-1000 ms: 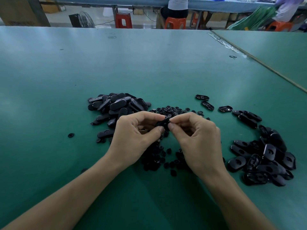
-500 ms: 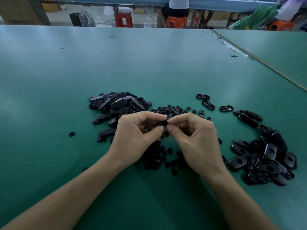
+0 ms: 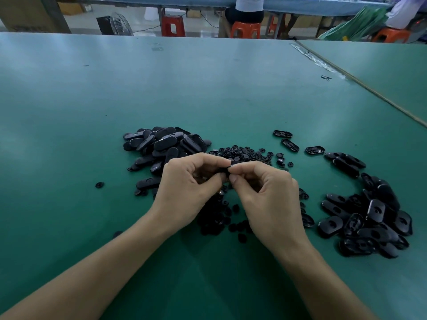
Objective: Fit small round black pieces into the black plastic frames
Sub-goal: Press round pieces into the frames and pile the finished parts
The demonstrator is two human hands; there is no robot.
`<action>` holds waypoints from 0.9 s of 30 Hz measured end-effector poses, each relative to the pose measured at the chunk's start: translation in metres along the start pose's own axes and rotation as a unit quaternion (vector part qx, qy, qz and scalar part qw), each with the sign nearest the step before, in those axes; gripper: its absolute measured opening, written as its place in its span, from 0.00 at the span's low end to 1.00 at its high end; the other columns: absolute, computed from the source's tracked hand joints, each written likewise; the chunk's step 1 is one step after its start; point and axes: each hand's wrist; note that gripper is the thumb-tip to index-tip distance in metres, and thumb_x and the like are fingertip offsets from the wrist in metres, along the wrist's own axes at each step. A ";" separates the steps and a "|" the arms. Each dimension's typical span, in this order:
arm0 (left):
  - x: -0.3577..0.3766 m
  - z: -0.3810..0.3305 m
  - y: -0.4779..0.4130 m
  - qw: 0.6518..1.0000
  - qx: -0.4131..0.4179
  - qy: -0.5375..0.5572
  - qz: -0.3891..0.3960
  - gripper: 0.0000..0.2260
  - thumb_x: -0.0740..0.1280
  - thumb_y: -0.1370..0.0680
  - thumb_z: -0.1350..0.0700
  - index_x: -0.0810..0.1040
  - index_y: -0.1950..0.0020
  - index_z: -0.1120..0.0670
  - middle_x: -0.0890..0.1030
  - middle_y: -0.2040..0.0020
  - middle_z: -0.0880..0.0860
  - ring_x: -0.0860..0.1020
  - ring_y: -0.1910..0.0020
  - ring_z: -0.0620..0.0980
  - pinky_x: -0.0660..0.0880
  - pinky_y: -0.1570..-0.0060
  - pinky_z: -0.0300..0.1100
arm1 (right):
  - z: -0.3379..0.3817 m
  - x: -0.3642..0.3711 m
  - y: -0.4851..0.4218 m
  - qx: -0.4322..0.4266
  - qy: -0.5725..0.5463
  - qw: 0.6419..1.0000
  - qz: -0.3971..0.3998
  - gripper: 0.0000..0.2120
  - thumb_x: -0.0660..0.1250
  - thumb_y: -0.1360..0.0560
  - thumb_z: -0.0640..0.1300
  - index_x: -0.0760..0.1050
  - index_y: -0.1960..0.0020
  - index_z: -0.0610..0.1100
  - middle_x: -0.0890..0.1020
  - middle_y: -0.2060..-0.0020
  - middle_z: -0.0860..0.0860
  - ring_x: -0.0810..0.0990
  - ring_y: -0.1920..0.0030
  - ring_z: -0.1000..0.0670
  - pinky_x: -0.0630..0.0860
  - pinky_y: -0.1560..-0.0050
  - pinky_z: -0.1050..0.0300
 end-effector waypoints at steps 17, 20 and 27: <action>0.001 0.001 0.000 1.000 0.002 -0.019 -0.007 0.12 0.75 0.26 0.66 0.83 0.52 0.49 0.86 0.58 0.48 0.85 0.60 0.50 0.83 0.56 0.50 | 0.004 -0.003 0.001 0.038 -0.038 0.998 0.025 0.09 0.72 0.24 0.37 0.85 0.50 0.51 0.86 0.61 0.61 0.84 0.59 0.58 0.79 0.59 0.67; 0.001 0.000 -0.001 1.000 -0.006 -0.008 -0.015 0.13 0.74 0.26 0.67 0.82 0.53 0.49 0.86 0.59 0.49 0.84 0.61 0.50 0.83 0.59 0.49 | 0.005 -0.005 -0.001 0.038 -0.040 0.998 0.042 0.09 0.73 0.24 0.38 0.86 0.49 0.50 0.86 0.59 0.60 0.84 0.56 0.61 0.78 0.55 0.69; 0.002 -0.004 0.000 1.000 -0.011 0.018 0.010 0.15 0.74 0.26 0.69 0.82 0.53 0.47 0.85 0.60 0.46 0.82 0.62 0.44 0.81 0.58 0.40 | -0.001 -0.011 -0.007 0.008 0.014 0.999 0.031 0.14 0.73 0.25 0.39 0.82 0.44 0.55 0.84 0.53 0.59 0.81 0.52 0.62 0.75 0.50 0.70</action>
Point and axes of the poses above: each hand's wrist, its own y-axis away from the middle knuckle, its own x-axis out of the palm, z = x × y
